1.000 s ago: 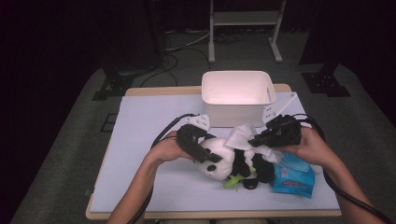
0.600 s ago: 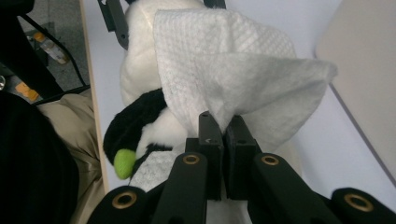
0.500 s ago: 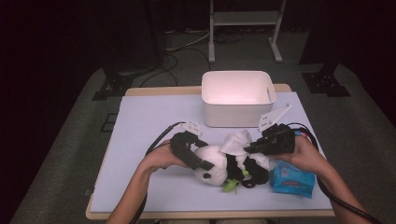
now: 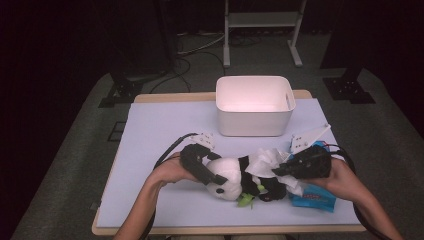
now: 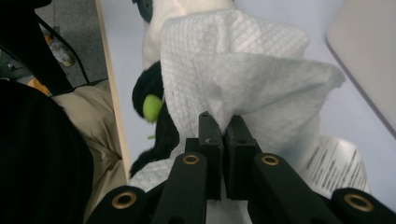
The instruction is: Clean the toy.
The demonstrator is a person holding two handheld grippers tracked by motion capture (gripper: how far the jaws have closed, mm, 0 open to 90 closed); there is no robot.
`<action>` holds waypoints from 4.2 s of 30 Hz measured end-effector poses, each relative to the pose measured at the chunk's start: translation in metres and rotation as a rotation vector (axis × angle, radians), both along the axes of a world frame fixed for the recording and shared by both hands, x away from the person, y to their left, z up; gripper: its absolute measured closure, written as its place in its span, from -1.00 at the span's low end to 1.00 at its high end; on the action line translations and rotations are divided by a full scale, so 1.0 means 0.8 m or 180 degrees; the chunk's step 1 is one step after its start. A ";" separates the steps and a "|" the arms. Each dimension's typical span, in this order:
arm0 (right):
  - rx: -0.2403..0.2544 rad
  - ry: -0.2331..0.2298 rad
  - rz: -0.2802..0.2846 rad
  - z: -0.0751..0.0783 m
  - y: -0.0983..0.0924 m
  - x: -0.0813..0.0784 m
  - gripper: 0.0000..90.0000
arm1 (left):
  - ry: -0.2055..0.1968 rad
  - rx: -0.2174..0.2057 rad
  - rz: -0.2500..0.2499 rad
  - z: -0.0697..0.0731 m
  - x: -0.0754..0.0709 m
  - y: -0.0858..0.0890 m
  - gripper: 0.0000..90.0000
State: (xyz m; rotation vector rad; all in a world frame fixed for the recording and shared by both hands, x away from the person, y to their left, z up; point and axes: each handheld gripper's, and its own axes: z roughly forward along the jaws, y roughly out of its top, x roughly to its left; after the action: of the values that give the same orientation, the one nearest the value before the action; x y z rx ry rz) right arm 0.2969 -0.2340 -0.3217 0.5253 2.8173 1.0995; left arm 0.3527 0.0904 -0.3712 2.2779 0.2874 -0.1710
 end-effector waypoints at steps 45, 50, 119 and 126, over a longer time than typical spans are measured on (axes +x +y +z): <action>-0.0134 0.0164 0.0251 0.007 0.054 0.038 0.92 | 0.0242 -0.0016 0.0035 0.016 0.001 0.002 -0.84; -0.0061 0.0130 0.0307 0.003 0.054 0.025 0.92 | 0.0459 0.0062 -0.0029 0.005 0.000 -0.007 -0.89; -0.0067 0.0193 0.0316 -0.011 0.047 0.021 0.93 | -0.0062 0.0271 0.0030 0.004 0.003 0.014 -0.90; -0.0127 0.0264 0.0365 -0.018 0.044 0.013 0.93 | 0.0196 0.0247 -0.0033 -0.016 0.010 -0.002 -1.00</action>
State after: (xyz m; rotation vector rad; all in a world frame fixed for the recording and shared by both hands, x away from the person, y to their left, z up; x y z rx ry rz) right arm 0.3077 -0.1985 -0.3363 0.4203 2.9682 1.0613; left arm 0.3604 0.0889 -0.3837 2.3541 0.3192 -0.2397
